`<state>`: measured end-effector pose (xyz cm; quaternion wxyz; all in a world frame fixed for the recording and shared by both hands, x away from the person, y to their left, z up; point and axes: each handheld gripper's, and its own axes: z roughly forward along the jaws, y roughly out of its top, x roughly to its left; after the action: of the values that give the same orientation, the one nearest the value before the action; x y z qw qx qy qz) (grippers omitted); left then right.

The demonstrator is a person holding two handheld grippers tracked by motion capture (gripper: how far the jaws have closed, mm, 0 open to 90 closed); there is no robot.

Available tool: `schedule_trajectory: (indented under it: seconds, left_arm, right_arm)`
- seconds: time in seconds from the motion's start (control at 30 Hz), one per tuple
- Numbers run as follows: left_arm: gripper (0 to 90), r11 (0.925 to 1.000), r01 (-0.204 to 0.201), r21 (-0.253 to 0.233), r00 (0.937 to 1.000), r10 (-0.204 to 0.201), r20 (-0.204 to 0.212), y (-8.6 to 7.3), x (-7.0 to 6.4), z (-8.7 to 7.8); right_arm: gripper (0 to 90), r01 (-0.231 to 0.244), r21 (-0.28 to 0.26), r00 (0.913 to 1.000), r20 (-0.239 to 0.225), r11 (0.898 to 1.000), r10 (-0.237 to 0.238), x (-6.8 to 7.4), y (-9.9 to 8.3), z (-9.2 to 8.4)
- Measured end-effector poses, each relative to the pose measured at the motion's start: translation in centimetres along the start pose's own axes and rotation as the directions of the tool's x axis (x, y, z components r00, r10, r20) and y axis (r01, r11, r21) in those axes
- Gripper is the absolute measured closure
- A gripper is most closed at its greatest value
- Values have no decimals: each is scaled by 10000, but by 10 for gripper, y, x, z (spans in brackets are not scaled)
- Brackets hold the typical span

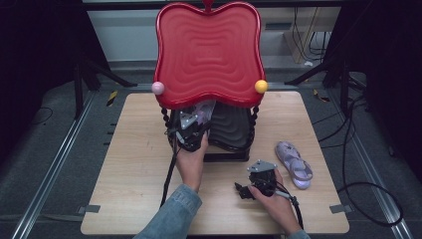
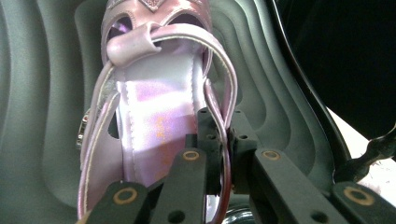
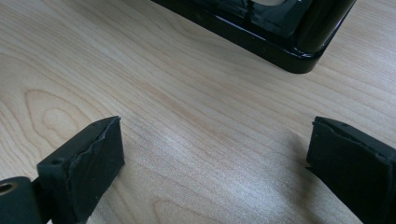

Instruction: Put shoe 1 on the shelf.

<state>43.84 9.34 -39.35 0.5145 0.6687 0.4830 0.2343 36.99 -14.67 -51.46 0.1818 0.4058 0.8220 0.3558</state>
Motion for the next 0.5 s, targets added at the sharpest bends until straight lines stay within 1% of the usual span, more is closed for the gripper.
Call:
schedule_trajectory:
  seconds: [0.1,0.13,0.17,0.23,0.37,0.4,0.5]
  left_arm:
    - [860,9998,187,-66,9998,-187,0,1,-1,1]
    - [861,9998,181,-112,9998,-182,-35,2,-3,2]
    - [861,9997,55,-224,9998,-60,-182,3,-6,1]
    - [862,9995,-2,-314,9997,-7,-264,3,-7,0]
    - [864,9988,-41,-493,9993,23,-372,5,-6,-4]
    - [864,9984,-109,-559,9990,84,-447,5,-6,-7]
    - [864,9978,-66,-665,9990,36,-448,6,-6,-9]
  right_arm:
    - [43,4,2,10000,-1,10000,-4,0,0,0]
    - [43,5,1,10000,-4,10000,-5,0,0,0]
    - [43,8,0,10000,-5,10000,-8,0,0,0]
    - [43,7,2,10000,-9,10000,-7,0,0,0]
    - [43,13,2,10000,-15,10000,-13,0,0,0]
    - [43,3,5,10000,-24,10000,-3,0,0,0]
    - [43,-1,7,10000,-24,10000,1,0,0,0]
